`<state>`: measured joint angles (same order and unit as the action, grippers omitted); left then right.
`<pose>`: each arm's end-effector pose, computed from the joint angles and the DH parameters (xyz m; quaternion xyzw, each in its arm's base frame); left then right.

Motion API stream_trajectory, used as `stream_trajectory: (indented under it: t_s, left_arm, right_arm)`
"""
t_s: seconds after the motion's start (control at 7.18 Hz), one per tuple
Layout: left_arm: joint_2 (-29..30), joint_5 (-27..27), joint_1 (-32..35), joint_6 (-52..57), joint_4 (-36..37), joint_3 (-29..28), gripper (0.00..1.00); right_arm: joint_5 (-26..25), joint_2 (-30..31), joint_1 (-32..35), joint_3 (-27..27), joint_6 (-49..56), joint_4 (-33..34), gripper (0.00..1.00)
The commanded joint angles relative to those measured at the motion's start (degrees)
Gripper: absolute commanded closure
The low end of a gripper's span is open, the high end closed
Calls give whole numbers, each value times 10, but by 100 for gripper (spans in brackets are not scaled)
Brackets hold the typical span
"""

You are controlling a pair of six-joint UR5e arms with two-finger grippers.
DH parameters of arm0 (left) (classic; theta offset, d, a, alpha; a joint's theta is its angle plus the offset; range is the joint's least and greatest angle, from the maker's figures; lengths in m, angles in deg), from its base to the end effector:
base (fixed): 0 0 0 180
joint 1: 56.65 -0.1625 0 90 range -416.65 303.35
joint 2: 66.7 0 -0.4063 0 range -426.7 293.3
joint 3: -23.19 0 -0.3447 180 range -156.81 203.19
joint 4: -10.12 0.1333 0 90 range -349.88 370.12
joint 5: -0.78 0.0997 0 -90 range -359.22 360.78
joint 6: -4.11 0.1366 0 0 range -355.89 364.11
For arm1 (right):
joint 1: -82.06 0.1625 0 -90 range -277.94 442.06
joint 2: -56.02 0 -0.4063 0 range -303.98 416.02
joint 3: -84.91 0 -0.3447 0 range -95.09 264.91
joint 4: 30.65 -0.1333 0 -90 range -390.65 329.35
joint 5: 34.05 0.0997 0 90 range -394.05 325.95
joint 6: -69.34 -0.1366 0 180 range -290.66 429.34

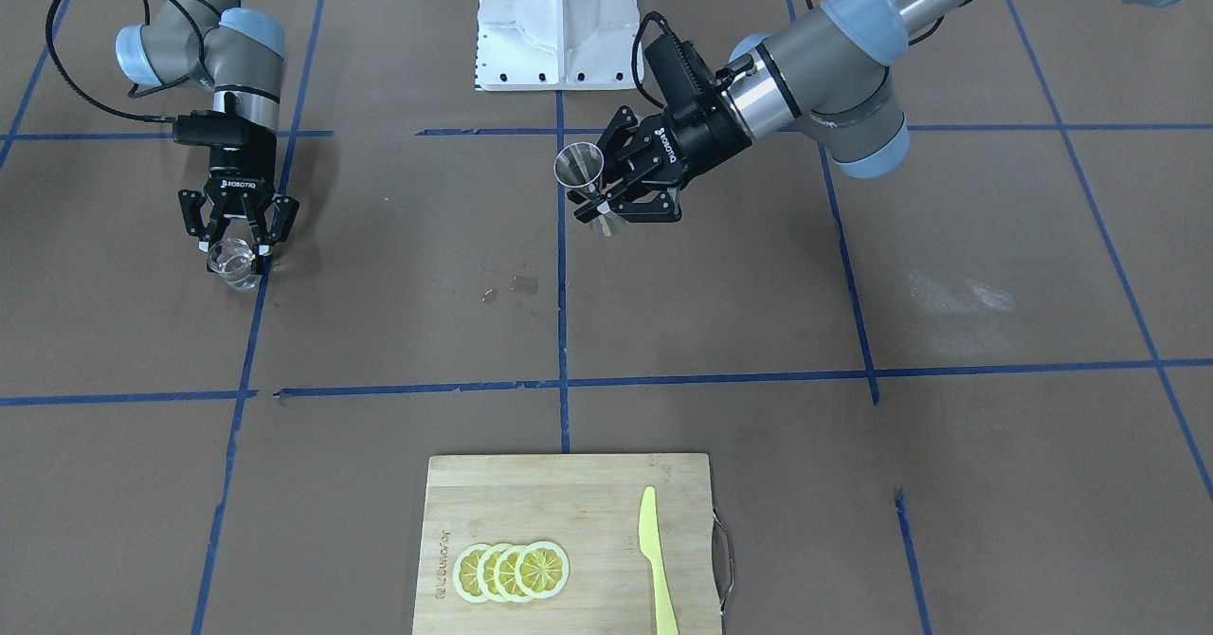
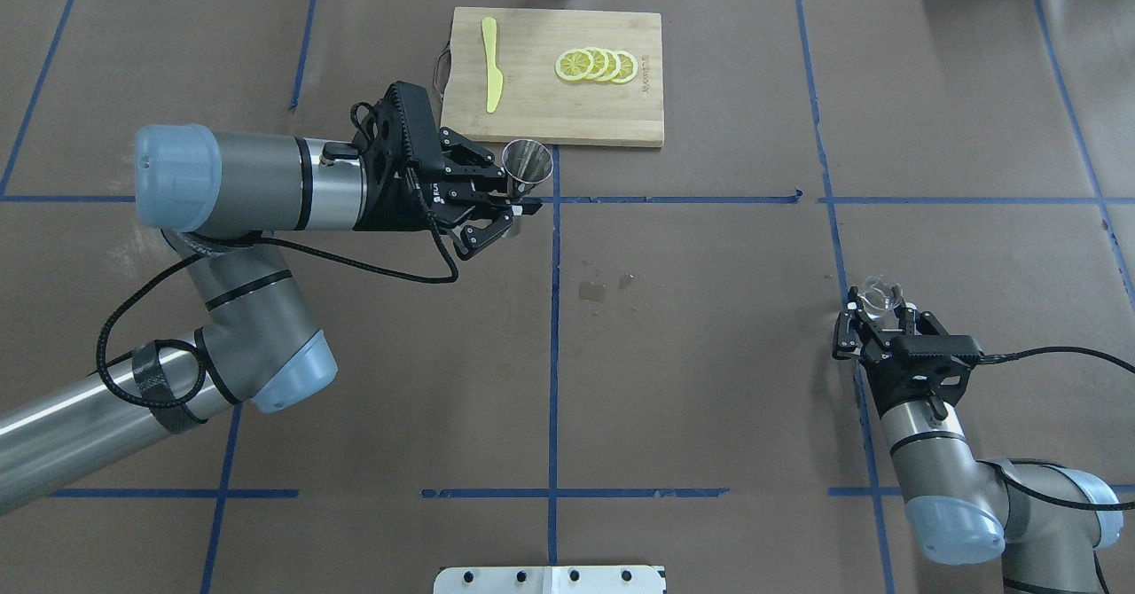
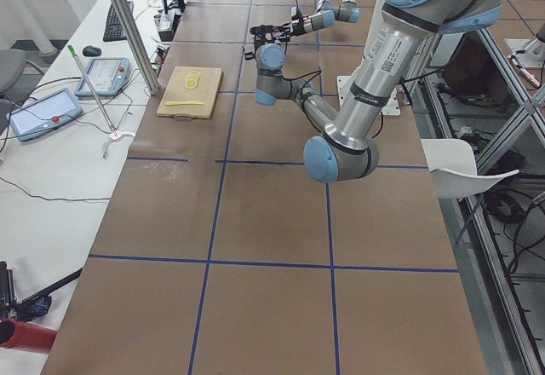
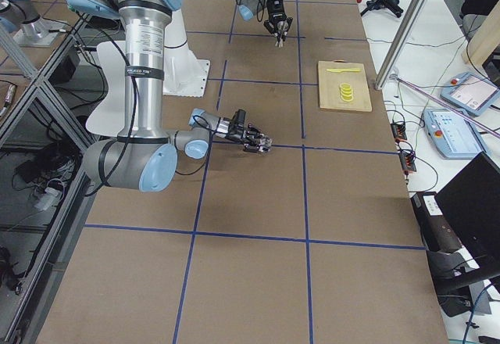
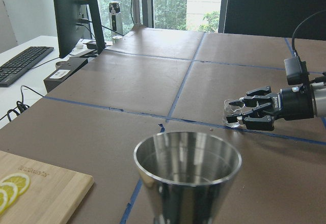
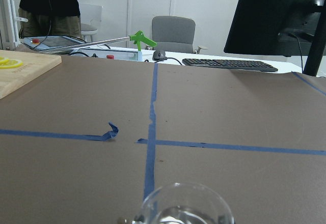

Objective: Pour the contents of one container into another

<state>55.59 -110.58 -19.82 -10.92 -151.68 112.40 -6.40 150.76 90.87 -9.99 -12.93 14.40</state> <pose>0.4396 -0.4336 0.1996 0.5737 0.5273 0.3366 0.5288 -0.3824 -0.3166 0.5406 0.5203 -0.2560 0.2060 0.7882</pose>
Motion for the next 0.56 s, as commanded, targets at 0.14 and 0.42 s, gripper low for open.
stream_trajectory:
  t_s: [0.14, 0.42]
  left_arm:
    - [0, 0, 0, 0, -1, 0, 100]
    - [0, 0, 0, 2, -1, 4, 100]
  right_arm:
    - [-2, -31, 23, -8, 55, -18, 96]
    - [-1, -50, 37, -16, 83, -34, 100]
